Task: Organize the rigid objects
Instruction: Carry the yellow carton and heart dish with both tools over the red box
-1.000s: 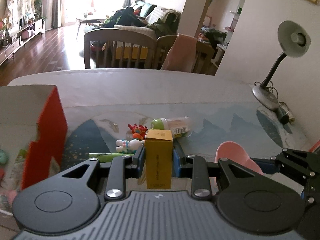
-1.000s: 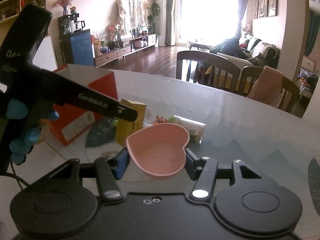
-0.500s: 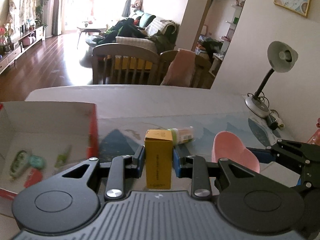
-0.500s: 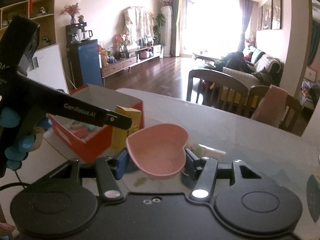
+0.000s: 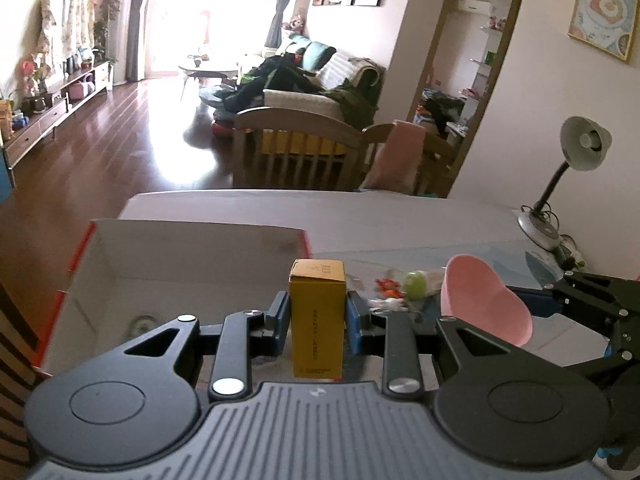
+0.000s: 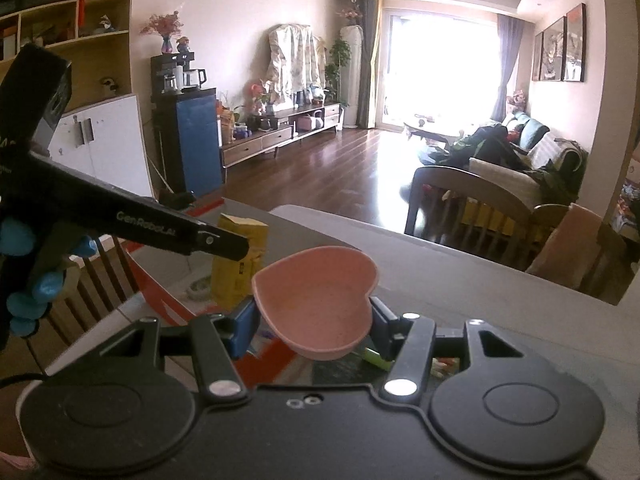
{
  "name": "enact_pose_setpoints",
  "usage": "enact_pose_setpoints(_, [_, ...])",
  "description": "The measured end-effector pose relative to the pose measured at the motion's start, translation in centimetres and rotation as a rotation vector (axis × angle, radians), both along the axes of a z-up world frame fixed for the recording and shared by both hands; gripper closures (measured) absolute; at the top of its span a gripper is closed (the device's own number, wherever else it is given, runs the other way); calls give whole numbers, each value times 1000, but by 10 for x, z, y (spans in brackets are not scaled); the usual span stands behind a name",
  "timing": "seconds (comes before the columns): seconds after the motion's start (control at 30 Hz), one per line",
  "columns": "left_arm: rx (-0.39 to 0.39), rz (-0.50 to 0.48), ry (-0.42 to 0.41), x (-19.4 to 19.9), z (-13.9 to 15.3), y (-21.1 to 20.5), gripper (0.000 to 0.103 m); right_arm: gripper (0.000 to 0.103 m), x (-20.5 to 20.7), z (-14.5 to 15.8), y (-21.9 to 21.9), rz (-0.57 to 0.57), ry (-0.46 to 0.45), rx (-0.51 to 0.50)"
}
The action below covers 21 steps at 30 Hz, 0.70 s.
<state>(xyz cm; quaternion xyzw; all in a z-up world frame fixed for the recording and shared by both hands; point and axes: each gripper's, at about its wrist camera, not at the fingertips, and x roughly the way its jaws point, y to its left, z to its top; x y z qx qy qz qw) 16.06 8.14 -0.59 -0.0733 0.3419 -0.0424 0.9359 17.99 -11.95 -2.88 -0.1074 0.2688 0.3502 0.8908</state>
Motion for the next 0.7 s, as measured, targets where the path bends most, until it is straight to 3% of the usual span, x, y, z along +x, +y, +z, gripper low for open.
enact_pose_setpoints(0.33, [19, 49, 9, 1, 1, 84, 75, 47, 10, -13, 64, 3, 14, -55])
enact_pose_setpoints(0.7, [56, 96, 86, 31, -25, 151, 75, 47, 43, -57, 129, -25, 55, -165])
